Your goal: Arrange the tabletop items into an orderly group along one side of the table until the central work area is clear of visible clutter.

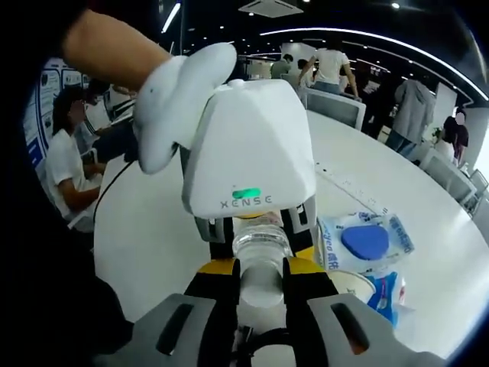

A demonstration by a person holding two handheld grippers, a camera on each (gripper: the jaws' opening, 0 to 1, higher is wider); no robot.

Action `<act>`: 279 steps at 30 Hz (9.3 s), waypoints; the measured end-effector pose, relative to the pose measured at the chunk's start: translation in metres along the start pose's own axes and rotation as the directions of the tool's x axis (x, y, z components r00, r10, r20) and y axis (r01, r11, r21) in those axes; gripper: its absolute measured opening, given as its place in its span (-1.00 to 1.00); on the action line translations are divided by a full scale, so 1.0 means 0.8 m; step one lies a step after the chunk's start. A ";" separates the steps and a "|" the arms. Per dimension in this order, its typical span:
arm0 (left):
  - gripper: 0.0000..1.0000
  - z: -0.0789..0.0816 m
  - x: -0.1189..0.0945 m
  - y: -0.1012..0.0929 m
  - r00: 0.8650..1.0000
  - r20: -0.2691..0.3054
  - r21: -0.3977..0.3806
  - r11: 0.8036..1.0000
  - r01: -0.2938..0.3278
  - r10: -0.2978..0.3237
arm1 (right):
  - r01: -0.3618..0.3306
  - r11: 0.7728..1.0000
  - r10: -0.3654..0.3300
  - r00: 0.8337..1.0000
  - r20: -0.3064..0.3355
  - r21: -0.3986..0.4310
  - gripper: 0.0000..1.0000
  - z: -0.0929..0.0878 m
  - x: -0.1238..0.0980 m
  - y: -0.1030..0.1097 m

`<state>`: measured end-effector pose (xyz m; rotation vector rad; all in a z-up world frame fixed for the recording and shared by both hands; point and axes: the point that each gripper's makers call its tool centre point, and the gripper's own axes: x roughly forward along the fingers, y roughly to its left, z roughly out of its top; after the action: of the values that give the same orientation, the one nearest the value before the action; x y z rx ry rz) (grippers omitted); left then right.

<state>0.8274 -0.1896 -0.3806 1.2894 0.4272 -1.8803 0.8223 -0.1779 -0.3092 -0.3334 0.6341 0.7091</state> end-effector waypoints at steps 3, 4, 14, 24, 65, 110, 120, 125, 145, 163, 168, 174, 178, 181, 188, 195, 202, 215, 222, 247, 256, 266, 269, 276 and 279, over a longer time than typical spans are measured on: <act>-0.04 0.002 -0.006 0.000 1.000 0.019 -0.020 1.000 0.012 -0.011 | -0.002 1.000 0.002 1.000 0.005 -0.007 -0.66 0.001 -0.001 -0.001; -0.06 0.004 -0.008 0.000 1.000 0.027 -0.024 1.000 0.012 -0.011 | -0.001 1.000 0.001 1.000 0.002 -0.005 -0.66 -0.001 -0.001 -0.001; -0.11 0.009 -0.012 -0.001 0.999 0.048 -0.027 0.999 0.022 -0.021 | -0.009 1.000 0.009 1.000 0.002 0.001 -0.67 -0.003 -0.001 0.000; -0.13 0.007 -0.015 -0.003 0.998 0.055 -0.055 0.998 0.034 -0.030 | -0.011 1.000 0.011 1.000 0.010 -0.001 -0.67 0.002 -0.002 0.001; -0.23 -0.033 -0.027 0.001 0.999 0.036 -0.045 0.999 0.001 0.001 | 0.006 1.000 -0.007 0.998 0.055 0.008 -0.77 0.019 -0.007 -0.004; -0.29 -0.038 -0.009 -0.026 0.996 -0.006 -0.075 0.994 0.085 -0.086 | -0.052 0.994 0.058 0.996 -0.066 0.095 -0.61 -0.068 0.022 0.014; -0.28 -0.032 -0.026 -0.014 0.999 0.020 -0.087 0.996 0.033 -0.031 | -0.011 1.000 0.011 0.999 -0.033 0.009 -0.62 -0.038 0.003 0.005; -0.28 -0.026 -0.039 -0.009 0.999 0.039 -0.094 0.996 -0.005 0.008 | 0.006 0.998 -0.007 1.000 -0.011 -0.059 -0.62 -0.015 -0.010 0.002; -0.28 -0.026 -0.084 -0.015 0.977 0.149 -0.228 0.967 -0.117 0.153 | -0.039 0.984 0.056 0.994 0.092 -0.173 -0.61 0.070 -0.025 0.019; -0.28 -0.052 -0.096 -0.025 0.939 0.203 -0.422 0.891 -0.170 0.276 | -0.082 0.969 0.108 0.989 0.103 -0.232 -0.59 0.113 0.008 0.031; -0.26 -0.060 -0.094 -0.033 0.936 0.200 -0.464 0.869 -0.172 0.291 | -0.106 0.967 0.135 0.984 0.113 -0.232 -0.59 0.119 0.022 0.042; -0.24 -0.063 -0.090 -0.046 0.912 0.237 -0.541 0.826 -0.161 0.334 | -0.135 0.965 0.167 0.977 0.132 -0.226 -0.59 0.125 0.037 0.059; -0.21 -0.068 -0.090 -0.052 0.904 0.234 -0.594 0.788 -0.159 0.358 | -0.147 0.970 0.178 0.971 0.157 -0.194 -0.61 0.133 0.042 0.063; -0.20 -0.071 -0.089 -0.055 0.891 0.248 -0.636 0.757 -0.148 0.382 | -0.143 0.968 0.178 0.970 0.163 -0.204 -0.60 0.137 0.046 0.067; -0.17 -0.071 -0.090 -0.055 0.881 0.237 -0.683 0.715 -0.148 0.409 | -0.114 0.983 0.143 0.968 0.205 -0.147 -0.55 0.140 0.040 0.062; 0.07 -0.071 -0.102 -0.064 0.871 0.210 -0.734 0.660 -0.159 0.444 | -0.072 0.996 0.055 0.955 0.291 0.050 -0.26 0.141 0.006 0.037; 0.17 -0.051 -0.138 -0.056 0.829 0.225 -0.744 0.639 -0.194 0.513 | -0.043 0.986 -0.005 0.958 0.285 0.160 -0.03 0.095 -0.026 0.020; 0.02 -0.023 -0.181 -0.029 0.767 0.259 -0.748 0.624 -0.226 0.588 | 0.082 0.946 -0.169 0.951 0.260 0.315 0.08 0.017 -0.098 -0.021; -0.39 -0.013 -0.191 -0.023 0.760 0.297 -0.709 0.667 -0.230 0.578 | 0.143 0.912 -0.242 0.945 0.221 0.384 0.07 -0.029 -0.124 -0.040; -0.60 -0.014 -0.191 -0.026 0.771 0.276 -0.706 0.666 -0.242 0.573 | 0.252 0.839 -0.342 0.934 0.107 0.482 -0.04 -0.106 -0.154 -0.052; -0.62 -0.023 -0.193 -0.017 0.768 0.203 -0.778 0.576 -0.251 0.608 | 0.260 0.835 -0.354 0.928 0.112 0.485 -0.08 -0.103 -0.155 -0.057; -0.62 -0.041 -0.202 -0.008 0.750 0.071 -0.841 0.444 -0.310 0.658 | 0.263 0.827 -0.365 0.923 0.119 0.497 -0.08 -0.106 -0.158 -0.058; -0.62 -0.048 -0.210 -0.002 0.730 0.026 -0.860 0.388 -0.332 0.683 | 0.263 0.827 -0.364 0.924 0.117 0.497 -0.08 -0.109 -0.158 -0.058; -0.62 -0.089 -0.240 0.018 0.663 -0.109 -0.902 0.207 -0.379 0.740 | 0.252 0.833 -0.354 0.927 0.125 0.493 -0.09 -0.105 -0.155 -0.059; -0.62 -0.109 -0.254 0.027 0.630 -0.185 -0.908 0.114 -0.404 0.754 | 0.243 0.838 -0.345 0.930 0.129 0.488 -0.09 -0.104 -0.151 -0.060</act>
<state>0.9310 -0.0601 -0.2326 0.2144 0.5232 -0.7815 0.7494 -0.3130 -0.2918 0.0936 0.5134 0.2697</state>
